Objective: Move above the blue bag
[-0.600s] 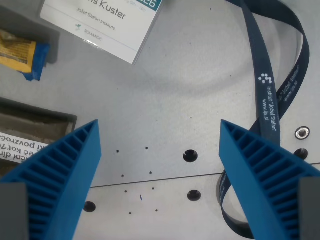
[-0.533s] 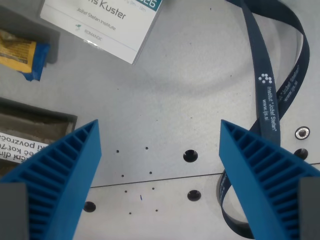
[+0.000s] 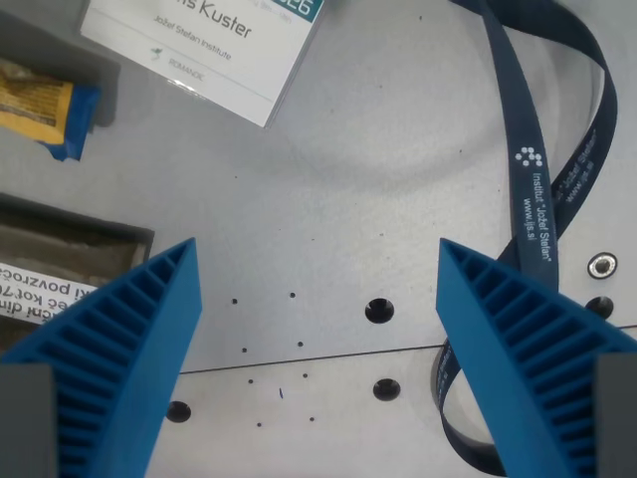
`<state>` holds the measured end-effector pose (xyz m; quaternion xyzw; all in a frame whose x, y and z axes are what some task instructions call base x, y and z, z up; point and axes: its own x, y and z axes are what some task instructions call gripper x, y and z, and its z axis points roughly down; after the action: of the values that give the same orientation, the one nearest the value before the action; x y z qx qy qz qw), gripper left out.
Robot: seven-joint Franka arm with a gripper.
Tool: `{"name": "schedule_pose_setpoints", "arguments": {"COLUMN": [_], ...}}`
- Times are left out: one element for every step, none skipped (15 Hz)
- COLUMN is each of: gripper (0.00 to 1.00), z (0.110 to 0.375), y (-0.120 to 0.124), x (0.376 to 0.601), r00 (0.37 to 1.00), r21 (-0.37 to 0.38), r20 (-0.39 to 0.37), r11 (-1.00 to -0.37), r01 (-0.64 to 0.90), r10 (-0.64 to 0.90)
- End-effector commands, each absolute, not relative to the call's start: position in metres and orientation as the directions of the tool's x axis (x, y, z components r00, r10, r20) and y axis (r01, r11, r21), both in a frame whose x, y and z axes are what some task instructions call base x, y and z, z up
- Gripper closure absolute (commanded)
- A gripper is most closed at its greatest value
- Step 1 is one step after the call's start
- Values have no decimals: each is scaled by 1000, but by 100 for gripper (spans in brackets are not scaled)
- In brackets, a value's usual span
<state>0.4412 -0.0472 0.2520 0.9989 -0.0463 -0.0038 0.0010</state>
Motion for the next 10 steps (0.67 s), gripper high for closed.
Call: {"name": "schedule_pose_setpoints", "arguments": {"gripper": [0, 0, 0, 0, 0, 0, 0, 0, 0, 0], "z": [252, 251, 250, 249, 247, 246, 244, 242, 240, 238], "y": [-45, -44, -42, -40, -38, -36, -33, -30, -27, -23], "x": [443, 443, 444, 445, 445, 446, 447, 448, 449, 451], "r00": [1000, 1000, 999, 997, 995, 991, 986, 979, 972, 964], "r21": [-2, -4, -6, -8, -10, -12, -14, -16, -20, -24], "r20": [-3, -3, -1, 1, 4, 6, 7, 8, 9, 11], "r11": [-1000, -1000, -999, -997, -995, -991, -986, -979, -972, -964], "r01": [-6, 16, 41, 71, 103, 136, 169, 201, 234, 266], "r10": [-6, 16, 41, 71, 103, 136, 169, 201, 234, 266]}}
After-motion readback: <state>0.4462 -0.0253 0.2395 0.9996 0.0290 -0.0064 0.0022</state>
